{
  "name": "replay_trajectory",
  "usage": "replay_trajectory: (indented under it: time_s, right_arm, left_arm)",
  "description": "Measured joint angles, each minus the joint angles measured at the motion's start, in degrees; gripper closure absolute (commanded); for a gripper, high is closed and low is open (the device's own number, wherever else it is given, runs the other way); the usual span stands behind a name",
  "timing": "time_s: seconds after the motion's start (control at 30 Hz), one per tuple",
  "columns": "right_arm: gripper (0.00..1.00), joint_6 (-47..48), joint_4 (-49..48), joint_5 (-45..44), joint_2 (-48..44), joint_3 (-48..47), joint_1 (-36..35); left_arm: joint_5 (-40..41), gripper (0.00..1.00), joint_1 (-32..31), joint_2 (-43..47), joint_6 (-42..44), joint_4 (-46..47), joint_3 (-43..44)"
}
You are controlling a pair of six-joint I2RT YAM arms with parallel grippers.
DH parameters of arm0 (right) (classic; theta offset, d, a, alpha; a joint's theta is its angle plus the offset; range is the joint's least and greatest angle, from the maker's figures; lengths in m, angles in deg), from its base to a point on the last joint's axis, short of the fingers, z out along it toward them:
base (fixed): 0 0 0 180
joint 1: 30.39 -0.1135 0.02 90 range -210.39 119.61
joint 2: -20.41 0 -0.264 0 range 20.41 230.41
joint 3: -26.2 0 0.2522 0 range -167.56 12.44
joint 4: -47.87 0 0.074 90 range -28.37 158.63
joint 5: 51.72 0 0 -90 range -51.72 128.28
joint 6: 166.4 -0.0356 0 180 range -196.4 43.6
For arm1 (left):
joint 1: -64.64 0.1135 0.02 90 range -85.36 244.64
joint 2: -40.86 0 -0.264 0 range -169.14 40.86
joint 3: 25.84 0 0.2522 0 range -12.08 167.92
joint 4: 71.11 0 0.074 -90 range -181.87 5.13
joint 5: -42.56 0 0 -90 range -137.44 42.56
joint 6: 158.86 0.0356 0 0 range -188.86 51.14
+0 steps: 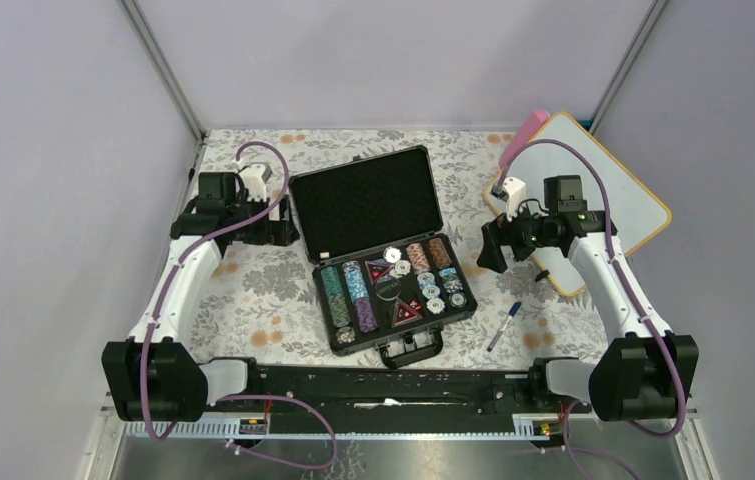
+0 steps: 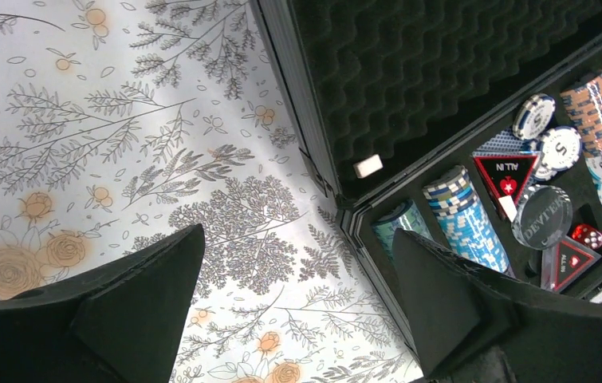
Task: Write a sentence on the whiteboard
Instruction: Move the distractor to the center of the board.
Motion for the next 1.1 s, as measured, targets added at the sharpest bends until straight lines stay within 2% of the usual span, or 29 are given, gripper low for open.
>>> replay_trajectory:
  time_s: [0.1,0.33,0.53,0.73,0.97,1.1]
  right_arm:
    - [0.01,2.56,0.72,0.04,0.17,-0.24,-0.02]
    - [0.01,17.22,10.6,-2.25,4.17,-2.45,-1.36]
    - [0.01,24.5,11.54,-11.43,1.18,8.33,-7.56]
    - [0.01,25.07,8.48,-15.39,0.46,13.2,-11.76]
    - [0.02,20.96,-1.97,-18.08,1.42,17.22,-18.16]
    - [0.1,16.94,-7.69,-19.23,1.44,18.84,-21.7]
  left_arm:
    - [-1.57,0.01,0.0,0.0,1.25,-0.85,0.33]
    - [-2.93,0.01,0.0,0.0,2.86,-3.65,1.42]
    - [-2.97,0.01,0.0,-0.02,3.17,-5.22,6.14]
    - [-5.14,0.01,0.0,-0.02,2.93,-5.64,6.95]
    - [-5.2,0.01,0.0,0.0,2.73,-5.99,6.95]
    - [-5.73,0.01,0.0,0.0,2.47,-6.01,6.95]
